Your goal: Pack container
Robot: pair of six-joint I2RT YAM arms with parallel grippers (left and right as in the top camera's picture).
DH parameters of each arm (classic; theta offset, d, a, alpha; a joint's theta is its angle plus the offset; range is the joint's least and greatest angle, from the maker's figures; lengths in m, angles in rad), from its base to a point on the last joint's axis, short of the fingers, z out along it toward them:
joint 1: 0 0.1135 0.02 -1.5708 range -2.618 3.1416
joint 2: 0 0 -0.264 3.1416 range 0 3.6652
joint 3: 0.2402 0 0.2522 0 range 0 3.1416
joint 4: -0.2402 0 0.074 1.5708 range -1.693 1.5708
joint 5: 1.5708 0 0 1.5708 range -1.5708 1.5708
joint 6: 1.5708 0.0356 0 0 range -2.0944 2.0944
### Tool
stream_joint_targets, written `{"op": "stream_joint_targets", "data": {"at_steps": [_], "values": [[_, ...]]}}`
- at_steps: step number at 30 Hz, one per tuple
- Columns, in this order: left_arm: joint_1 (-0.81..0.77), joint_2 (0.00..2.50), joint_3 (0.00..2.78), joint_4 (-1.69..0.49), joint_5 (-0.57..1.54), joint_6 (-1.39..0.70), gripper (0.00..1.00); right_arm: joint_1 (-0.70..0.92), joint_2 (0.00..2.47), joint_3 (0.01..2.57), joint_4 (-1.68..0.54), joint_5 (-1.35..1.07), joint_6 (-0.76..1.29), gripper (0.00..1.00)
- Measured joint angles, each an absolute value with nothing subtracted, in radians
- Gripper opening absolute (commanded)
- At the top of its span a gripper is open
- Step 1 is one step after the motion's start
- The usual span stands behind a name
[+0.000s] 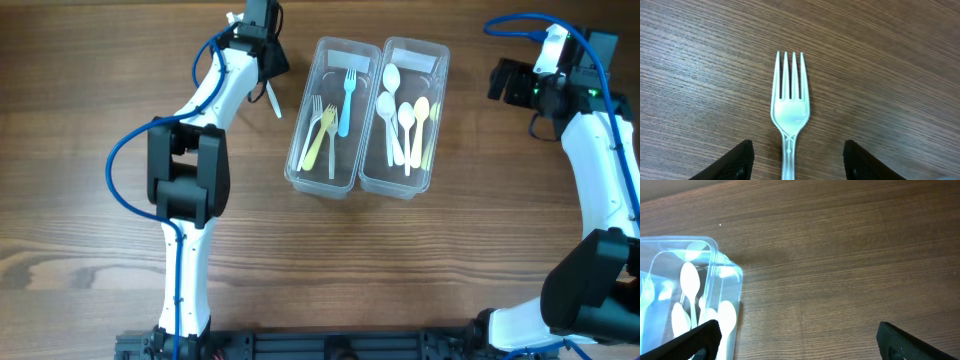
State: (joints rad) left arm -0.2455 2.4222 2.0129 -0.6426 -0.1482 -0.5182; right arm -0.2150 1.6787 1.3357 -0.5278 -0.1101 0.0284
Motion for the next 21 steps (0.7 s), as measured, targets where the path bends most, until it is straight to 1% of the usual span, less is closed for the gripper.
{"op": "stream_joint_targets", "data": {"at_steps": [9,10,12,13,21], "values": [[-0.245,2.458,2.013,-0.640,-0.169,-0.518,0.60,-0.215,1.679,1.336,-0.528,-0.110,0.028,1.00],[-0.245,2.466,2.013,-0.639,-0.169,-0.518,0.59,-0.215,1.679,1.336,-0.528,-0.110,0.028,1.00],[-0.246,2.471,2.013,-0.633,-0.179,-0.517,0.52,-0.215,1.679,1.336,-0.528,-0.110,0.028,1.00],[-0.246,2.471,2.013,-0.633,-0.181,-0.519,0.50,-0.215,1.679,1.336,-0.528,-0.110,0.028,1.00],[-0.245,2.473,2.013,-0.636,-0.195,-0.518,0.47,-0.215,1.679,1.336,-0.528,-0.110,0.028,1.00]]}}
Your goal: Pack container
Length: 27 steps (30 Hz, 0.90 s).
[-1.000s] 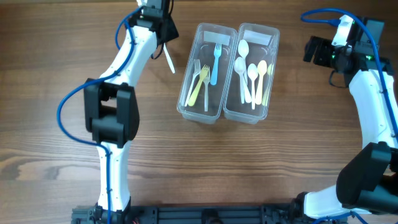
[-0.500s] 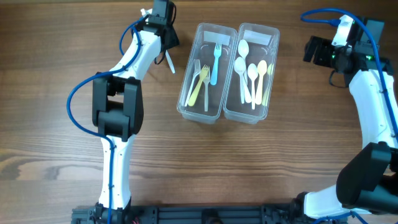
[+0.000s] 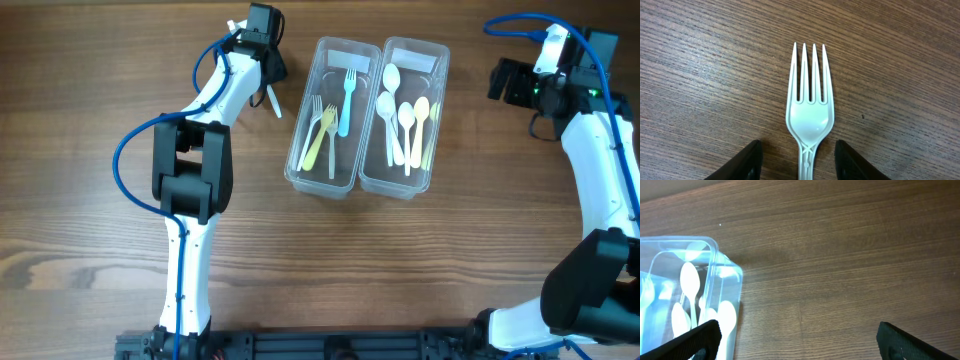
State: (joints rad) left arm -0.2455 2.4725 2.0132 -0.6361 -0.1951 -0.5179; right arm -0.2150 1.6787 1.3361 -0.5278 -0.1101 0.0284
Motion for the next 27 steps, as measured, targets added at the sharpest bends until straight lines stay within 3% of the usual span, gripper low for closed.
{"op": "stream_joint_targets", "data": {"at_steps": [3,5,7,14,17,27], "values": [[-0.245,2.473,2.013,-0.639,-0.198,-0.515,0.36,-0.215,1.679,1.336,-0.528,-0.110,0.028,0.99],[-0.245,2.473,2.013,-0.646,-0.198,-0.509,0.17,-0.215,1.679,1.336,-0.528,-0.110,0.028,1.00],[-0.244,2.473,2.013,-0.648,-0.198,-0.510,0.11,-0.215,1.679,1.336,-0.528,-0.110,0.028,1.00],[-0.244,2.473,2.013,-0.656,-0.202,-0.506,0.09,-0.215,1.679,1.336,-0.528,-0.110,0.028,1.00],[-0.244,2.473,2.013,-0.673,-0.232,-0.506,0.04,-0.215,1.679,1.336,-0.528,-0.110,0.028,1.00],[-0.242,2.395,2.009,-0.747,-0.358,-0.471,0.04,-0.215,1.679,1.336,-0.528,-0.110,0.028,1.00]]}}
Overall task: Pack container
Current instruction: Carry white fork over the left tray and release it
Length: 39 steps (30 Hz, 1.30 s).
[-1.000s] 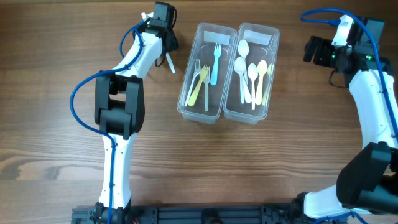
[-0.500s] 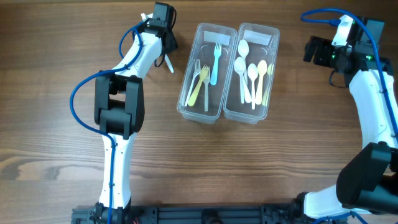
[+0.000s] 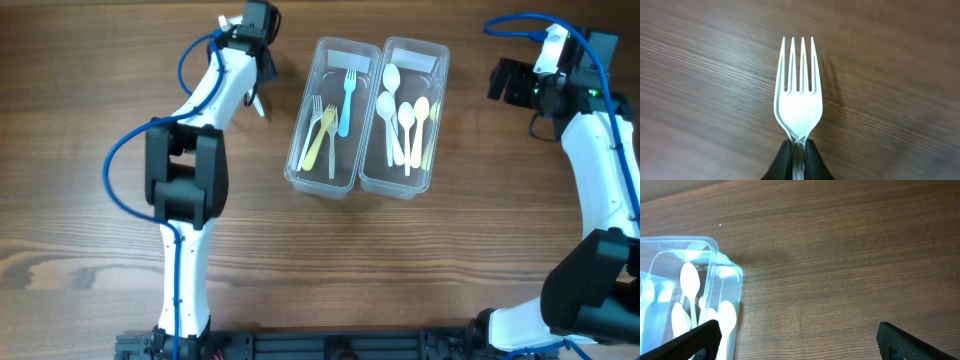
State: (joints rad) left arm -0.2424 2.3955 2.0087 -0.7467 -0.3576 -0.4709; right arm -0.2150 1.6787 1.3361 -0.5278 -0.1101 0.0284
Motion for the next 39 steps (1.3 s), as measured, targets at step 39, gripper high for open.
{"op": "stream_joint_targets", "data": {"at_steps": [39], "values": [[-0.509,2.030,1.916,-0.964,0.052,-0.180,0.07,-0.215,1.679,1.336,-0.528,-0.110,0.028,1.00]]}}
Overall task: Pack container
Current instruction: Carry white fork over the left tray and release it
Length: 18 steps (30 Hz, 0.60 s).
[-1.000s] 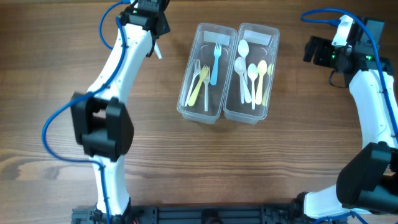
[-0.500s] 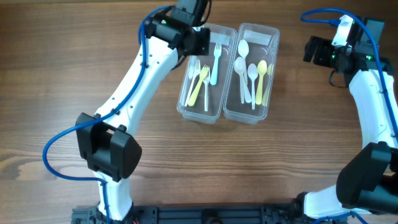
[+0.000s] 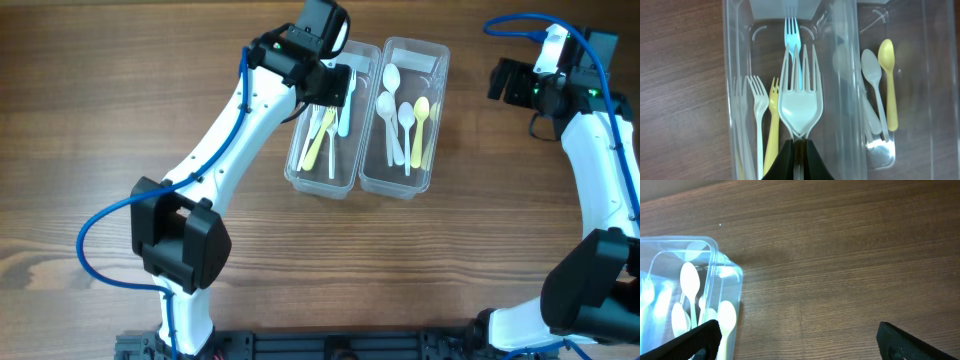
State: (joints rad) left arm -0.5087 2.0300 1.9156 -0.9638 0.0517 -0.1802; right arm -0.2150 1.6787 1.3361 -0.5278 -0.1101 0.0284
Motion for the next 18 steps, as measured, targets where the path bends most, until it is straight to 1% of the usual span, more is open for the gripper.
{"op": "stream_joint_targets", "data": {"at_steps": [3,7,9,12,13,14,16,18], "values": [[-0.509,2.033,1.867,-0.911,0.052,-0.180,0.11,-0.215,1.679,1.336,-0.528,-0.110,0.028,1.00],[-0.509,2.037,1.824,-0.845,0.052,-0.179,0.11,-0.215,1.679,1.336,-0.528,-0.110,0.028,1.00],[-0.509,2.037,1.813,-0.819,0.052,-0.179,0.13,-0.215,1.679,1.336,-0.528,-0.110,0.028,1.00],[-0.509,2.038,1.809,-0.790,0.052,-0.177,0.19,-0.215,1.679,1.336,-0.528,-0.110,0.028,1.00],[-0.509,2.038,1.809,-0.786,0.052,-0.176,0.38,-0.215,1.679,1.336,-0.528,-0.110,0.028,1.00],[-0.509,2.038,1.809,-0.784,0.052,-0.176,0.63,-0.215,1.679,1.336,-0.528,-0.110,0.028,1.00],[-0.509,2.038,1.809,-0.785,0.052,-0.173,0.81,-0.215,1.679,1.336,-0.528,-0.110,0.028,1.00],[-0.509,2.038,1.809,-0.786,0.053,-0.173,0.91,-0.215,1.679,1.336,-0.528,-0.110,0.028,1.00]]}}
